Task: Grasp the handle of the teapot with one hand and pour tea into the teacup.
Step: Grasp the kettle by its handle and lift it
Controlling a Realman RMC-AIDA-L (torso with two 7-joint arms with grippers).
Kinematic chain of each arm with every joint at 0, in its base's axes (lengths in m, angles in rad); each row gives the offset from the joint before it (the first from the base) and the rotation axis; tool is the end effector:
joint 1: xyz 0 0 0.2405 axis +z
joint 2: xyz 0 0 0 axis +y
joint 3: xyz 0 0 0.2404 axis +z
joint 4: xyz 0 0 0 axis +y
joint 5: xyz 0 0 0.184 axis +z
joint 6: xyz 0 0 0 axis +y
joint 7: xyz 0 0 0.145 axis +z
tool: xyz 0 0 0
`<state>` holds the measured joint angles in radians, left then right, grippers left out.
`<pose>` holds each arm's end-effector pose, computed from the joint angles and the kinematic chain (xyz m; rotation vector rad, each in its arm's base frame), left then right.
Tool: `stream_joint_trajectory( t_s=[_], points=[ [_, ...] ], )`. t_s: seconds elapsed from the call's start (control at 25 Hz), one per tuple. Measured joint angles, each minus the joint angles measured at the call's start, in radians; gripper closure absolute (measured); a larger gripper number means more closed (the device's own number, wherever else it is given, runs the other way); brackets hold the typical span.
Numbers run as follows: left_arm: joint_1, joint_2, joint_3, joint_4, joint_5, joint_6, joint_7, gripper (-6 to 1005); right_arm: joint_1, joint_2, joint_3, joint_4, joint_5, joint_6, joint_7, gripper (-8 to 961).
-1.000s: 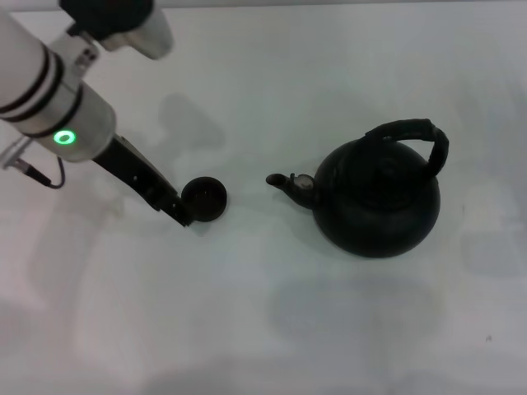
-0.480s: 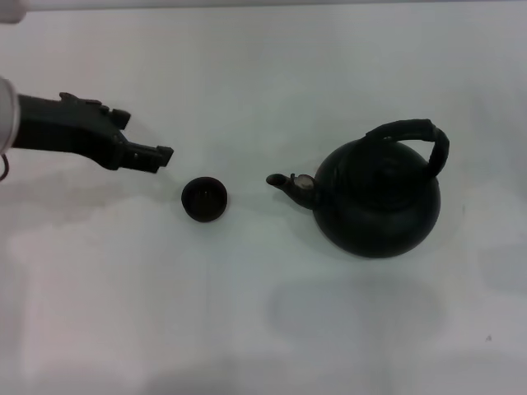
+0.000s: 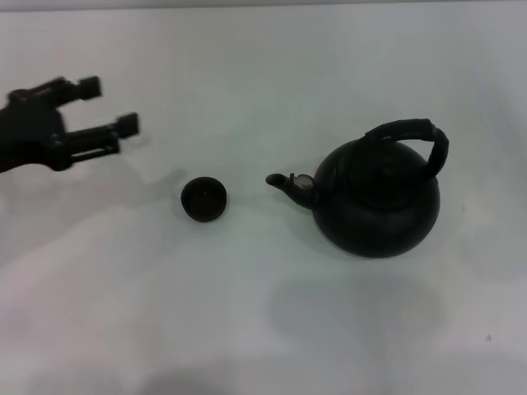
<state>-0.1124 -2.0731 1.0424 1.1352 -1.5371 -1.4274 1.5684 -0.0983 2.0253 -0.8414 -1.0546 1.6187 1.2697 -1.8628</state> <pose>-0.2475 0.2602 0.0536 -2.4691 -0.6523 -0.7334 0.3471 0.2088 0.1158 -2.0429 0.6598 0.4396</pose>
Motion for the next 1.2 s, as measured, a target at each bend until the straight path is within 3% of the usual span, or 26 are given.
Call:
stream_joint_trajectory(
  t_s=[0.12,0.2,0.24,0.48,0.72,1.0,1.2],
  points=[
    [-0.013,0.002,-0.118,-0.209,-0.132,-0.094,0.234,124,0.027,-0.004,-0.013,-0.030,-0.055,0.099,0.096,198],
    [-0.016,0.003,-0.143,-0.249,-0.150,-0.111,0.274,125,0.044,-0.002,-0.035,-0.025,-0.051,0.157,0.109,198],
    [-0.020,0.004,-0.233,-0.360,-0.170,-0.147,0.381,126,0.051,0.000,-0.052,-0.022,-0.043,0.176,0.113,198],
    [-0.005,0.004,-0.271,-0.421,-0.167,-0.130,0.433,127,0.077,-0.001,-0.224,0.000,0.013,0.160,0.110,200],
    [0.011,0.001,-0.287,-0.444,-0.169,-0.127,0.465,128,0.119,-0.001,-0.321,0.055,0.015,0.113,0.095,203],
    [0.009,0.001,-0.289,-0.450,-0.175,-0.131,0.472,129,0.192,-0.003,-0.337,0.216,0.044,0.069,0.001,207],
    [0.006,0.001,-0.290,-0.451,-0.176,-0.129,0.473,130,0.201,-0.006,-0.327,0.253,0.072,0.050,-0.037,209]
  ],
)
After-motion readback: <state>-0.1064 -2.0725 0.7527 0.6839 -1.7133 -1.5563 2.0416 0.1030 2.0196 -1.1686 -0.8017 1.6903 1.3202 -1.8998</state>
